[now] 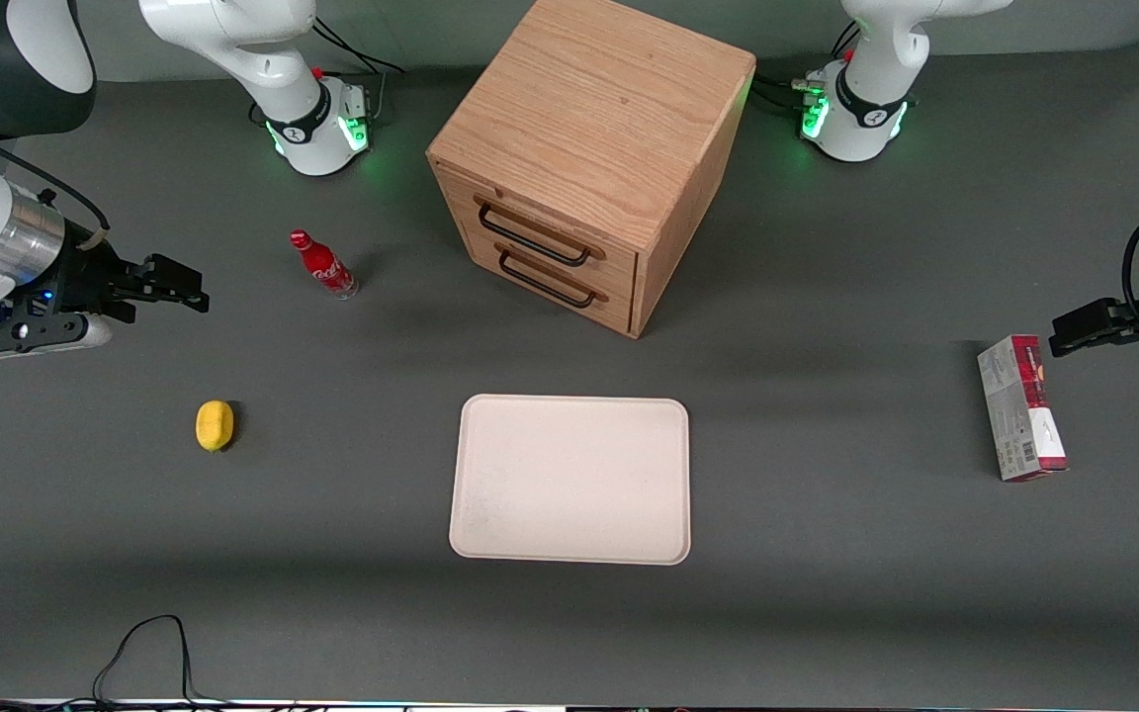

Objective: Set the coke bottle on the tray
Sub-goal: 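Move the right gripper over the red Coca-Cola bottle lying on the table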

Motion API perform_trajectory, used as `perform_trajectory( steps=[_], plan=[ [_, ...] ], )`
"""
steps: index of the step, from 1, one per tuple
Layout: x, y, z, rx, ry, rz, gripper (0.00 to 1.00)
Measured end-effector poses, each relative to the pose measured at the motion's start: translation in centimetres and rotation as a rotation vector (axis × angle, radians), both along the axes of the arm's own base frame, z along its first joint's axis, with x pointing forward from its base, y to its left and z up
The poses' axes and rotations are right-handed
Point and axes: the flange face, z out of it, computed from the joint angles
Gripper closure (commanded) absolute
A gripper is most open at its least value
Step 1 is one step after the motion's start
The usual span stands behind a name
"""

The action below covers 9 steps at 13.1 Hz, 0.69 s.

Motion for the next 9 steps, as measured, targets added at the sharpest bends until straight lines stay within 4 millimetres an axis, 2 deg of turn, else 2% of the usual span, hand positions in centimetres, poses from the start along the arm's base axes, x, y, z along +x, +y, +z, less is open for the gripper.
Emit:
perform_trajectory(
  steps=[9],
  plan=[
    [-0.48, 0.57, 0.4, -0.002, 0.037, 0.015, 0.0]
  ],
)
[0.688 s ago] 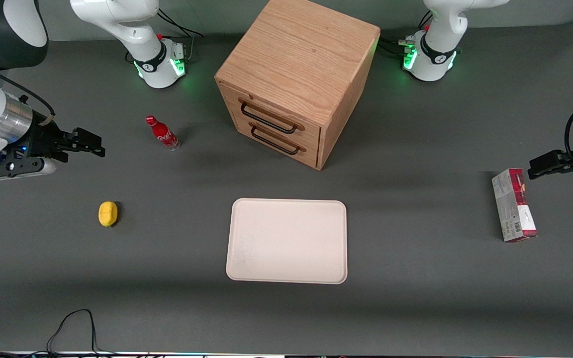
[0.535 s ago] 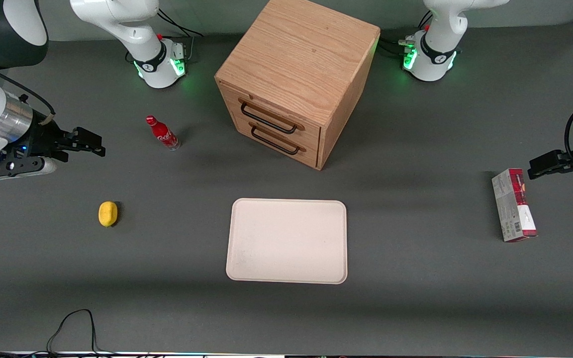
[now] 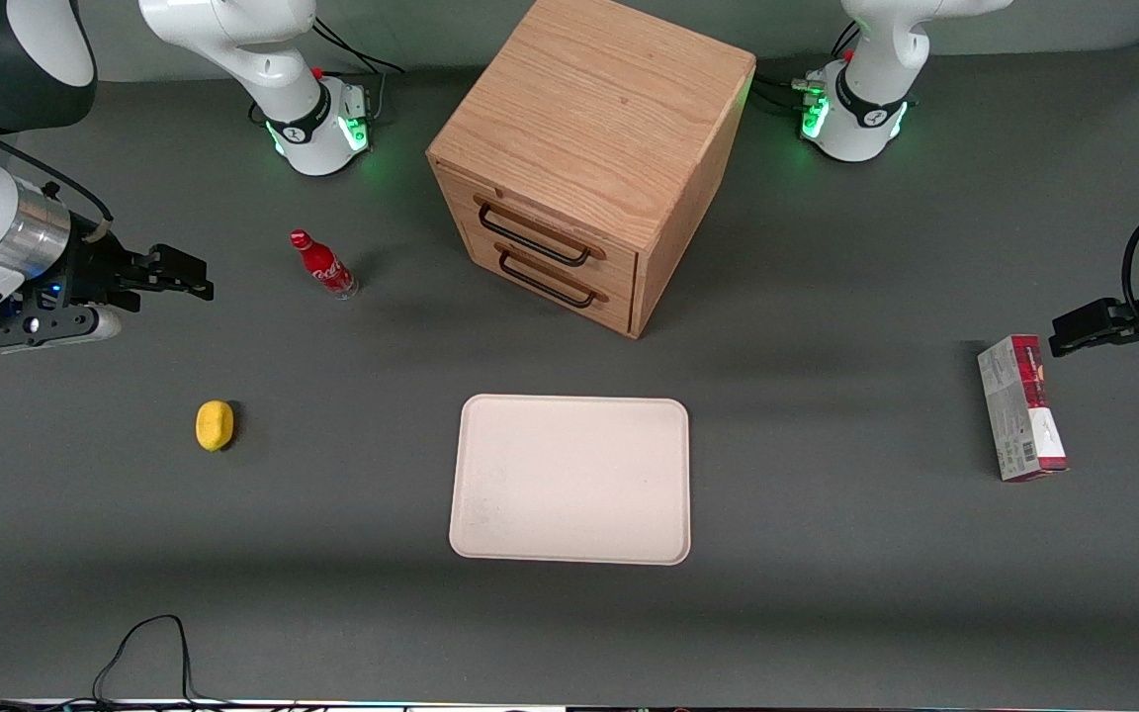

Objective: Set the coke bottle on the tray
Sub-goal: 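Move the right gripper over the red Coca-Cola bottle lying on the table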

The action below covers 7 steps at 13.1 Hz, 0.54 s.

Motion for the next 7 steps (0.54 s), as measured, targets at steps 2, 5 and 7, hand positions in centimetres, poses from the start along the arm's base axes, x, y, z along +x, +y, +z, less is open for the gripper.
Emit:
perform_trajectory(
  steps=[2, 5, 7],
  plan=[
    [0.22, 0.19, 0.58, 0.001, -0.012, 0.003, 0.0],
    [0.36, 0.36, 0.67, 0.002, -0.012, 0.006, 0.0],
    [0.34, 0.93, 0.52, 0.001, -0.008, 0.017, 0.0]
  ],
)
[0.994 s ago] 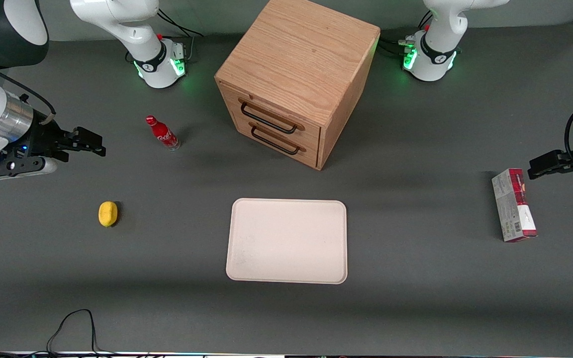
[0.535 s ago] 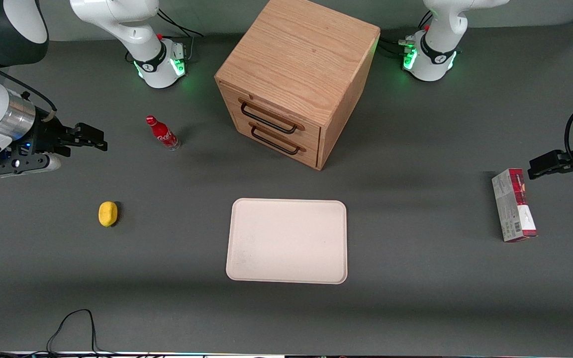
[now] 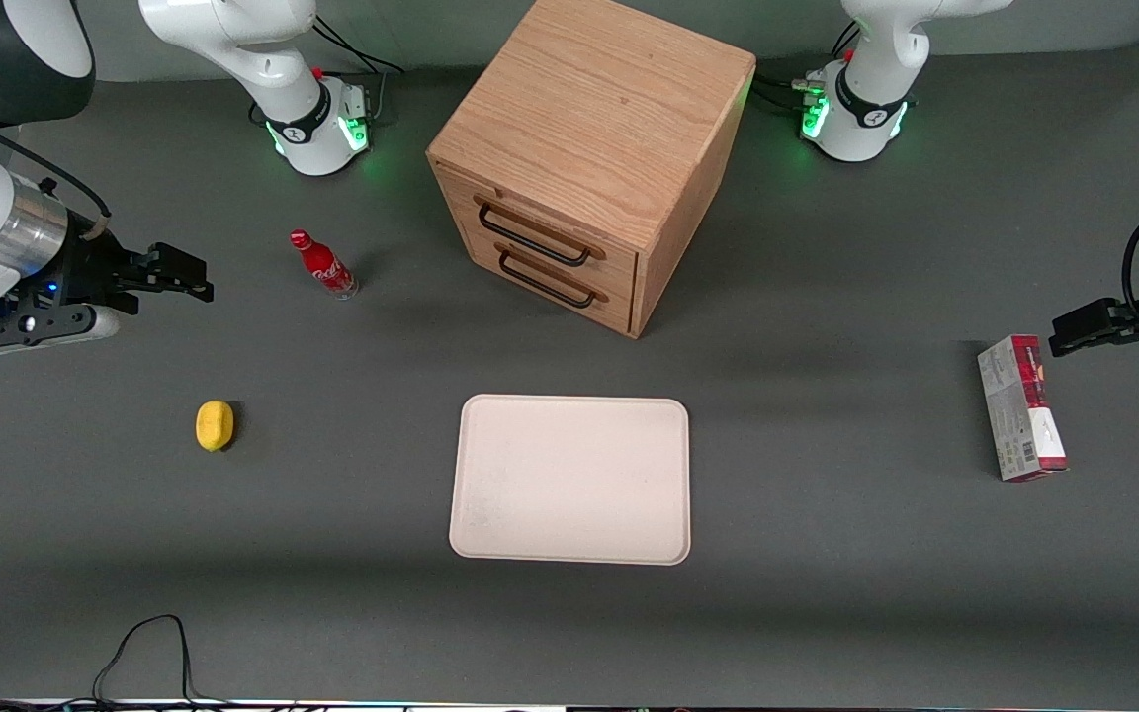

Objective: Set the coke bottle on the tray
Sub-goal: 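Move the right gripper over the red Coca-Cola bottle lying on the table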

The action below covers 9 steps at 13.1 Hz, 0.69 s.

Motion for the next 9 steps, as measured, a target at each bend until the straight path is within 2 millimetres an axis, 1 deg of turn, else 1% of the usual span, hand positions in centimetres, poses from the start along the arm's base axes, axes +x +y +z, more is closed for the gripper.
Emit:
perform_trajectory(
  steps=[5, 9],
  plan=[
    [0.3, 0.1, -1.2, -0.003, 0.032, 0.003, 0.0],
    [-0.5, 0.1, -2.6, -0.009, 0.084, -0.005, 0.0]
  ],
)
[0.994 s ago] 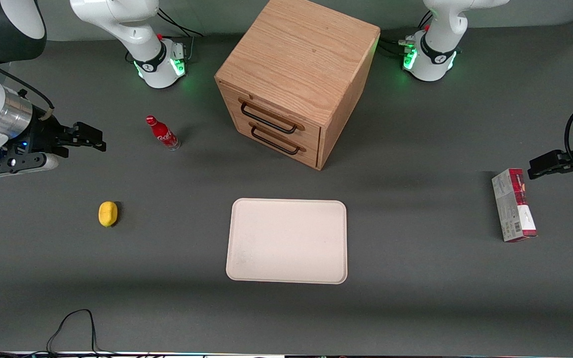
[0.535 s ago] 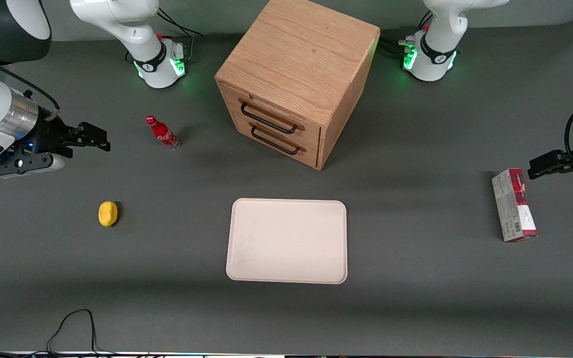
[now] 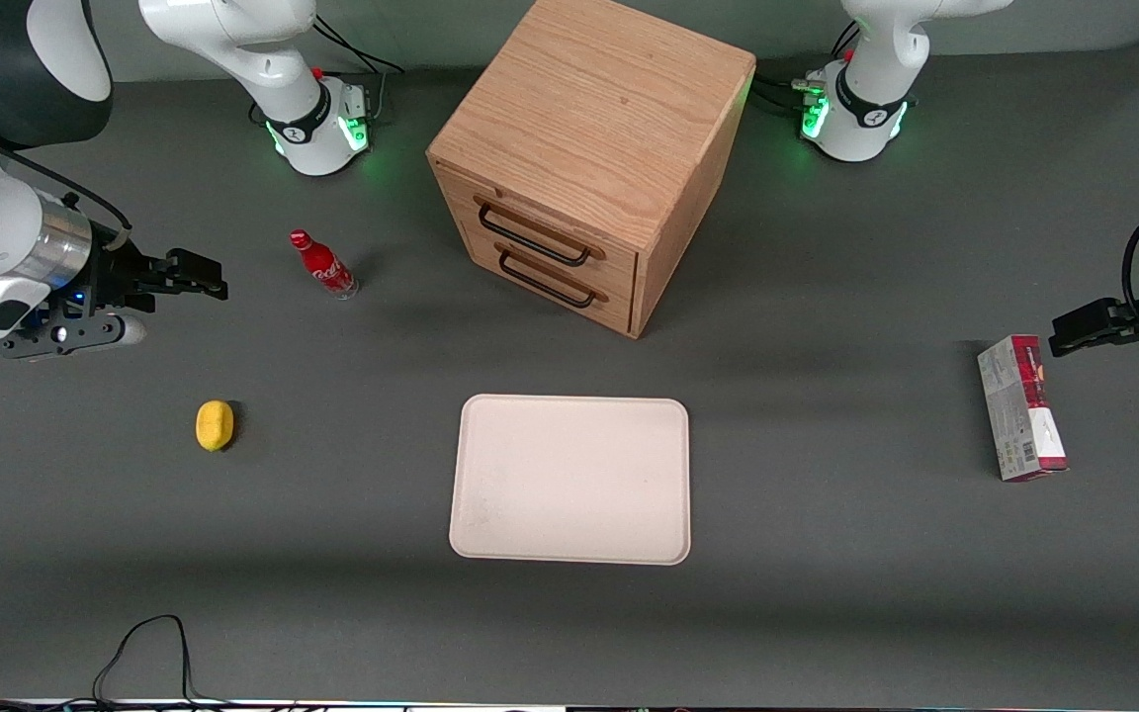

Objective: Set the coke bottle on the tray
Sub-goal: 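Move the right gripper over the red Coca-Cola bottle lying on the table, then lower the open right gripper around the bottle's neck and close it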

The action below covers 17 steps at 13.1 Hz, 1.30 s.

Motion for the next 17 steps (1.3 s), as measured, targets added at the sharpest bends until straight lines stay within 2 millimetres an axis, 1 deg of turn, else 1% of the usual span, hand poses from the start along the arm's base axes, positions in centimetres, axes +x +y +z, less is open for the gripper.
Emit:
perform_trajectory(
  steps=[1, 2, 3, 4, 5, 7, 8, 9, 10, 12, 15, 17],
  plan=[
    [-0.6, 0.4, -0.4, -0.004, 0.014, -0.004, 0.0],
    [-1.6, 0.9, -0.9, -0.009, 0.03, -0.002, 0.0],
    [-3.0, 1.2, -1.4, -0.014, 0.046, 0.001, 0.0],
    [-5.0, 1.4, -1.8, -0.019, 0.056, 0.006, 0.0],
    [-7.4, 1.5, -2.2, -0.022, 0.053, 0.012, 0.0],
    [-12.7, 2.4, -3.1, -0.027, 0.022, 0.039, 0.0],
    [-14.9, 2.8, -3.6, -0.03, 0.009, 0.049, 0.0],
    [-16.3, 2.9, -4.0, -0.032, -0.002, 0.054, 0.0],
    [-17.1, 2.8, -4.4, -0.032, -0.009, 0.055, 0.0],
    [-17.5, 2.5, -6.2, -0.031, -0.015, 0.048, 0.0],
    [-17.7, 2.0, -10.0, -0.028, -0.041, 0.033, 0.0],
    [-18.2, 1.8, -12.8, -0.027, -0.062, 0.026, 0.0]
  ],
)
